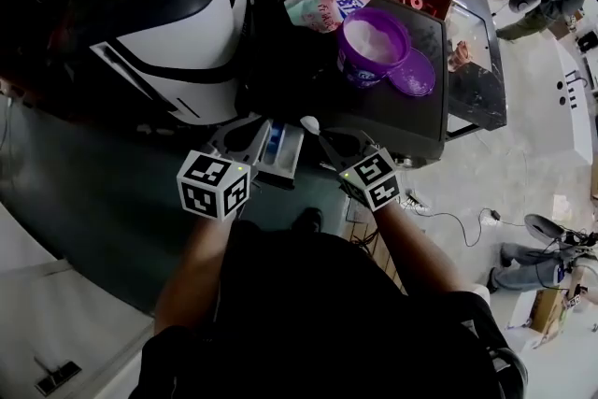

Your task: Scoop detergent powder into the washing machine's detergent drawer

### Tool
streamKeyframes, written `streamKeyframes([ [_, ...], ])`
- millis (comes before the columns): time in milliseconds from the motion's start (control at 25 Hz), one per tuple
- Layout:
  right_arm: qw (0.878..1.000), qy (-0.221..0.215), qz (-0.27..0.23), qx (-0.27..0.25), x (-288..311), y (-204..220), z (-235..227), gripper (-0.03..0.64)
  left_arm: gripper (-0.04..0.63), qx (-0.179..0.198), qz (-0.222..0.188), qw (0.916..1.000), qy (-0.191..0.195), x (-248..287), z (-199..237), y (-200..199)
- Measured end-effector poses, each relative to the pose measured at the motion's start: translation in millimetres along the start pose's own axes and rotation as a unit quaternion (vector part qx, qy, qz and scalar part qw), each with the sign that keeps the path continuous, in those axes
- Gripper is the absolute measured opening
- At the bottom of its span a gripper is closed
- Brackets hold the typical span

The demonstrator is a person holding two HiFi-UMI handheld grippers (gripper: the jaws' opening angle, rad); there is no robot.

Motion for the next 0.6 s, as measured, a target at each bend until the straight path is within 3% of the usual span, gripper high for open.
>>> streamKeyframes([
  [400, 0.988, -0.029, -0.094, 0.123, -53, -38, -46, 0.021, 0.003, 0.010, -0.029, 0.9995, -0.011, 19, -15, -38],
  [600, 0.980, -0.033, -0.123, 0.153, -70, -49, -59, 0.021, 0.003, 0.012, -0.044, 0.9989, -0.008, 22, -19, -52],
])
Point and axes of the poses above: the fingertips, and each gripper's own axes: x forward along the fingers, z to its left, y out of its underside, the point moved 3 cm from there along -x, backward along the fingers, and after that the axes turned 5 degrees about x, right-handed, at the moved point
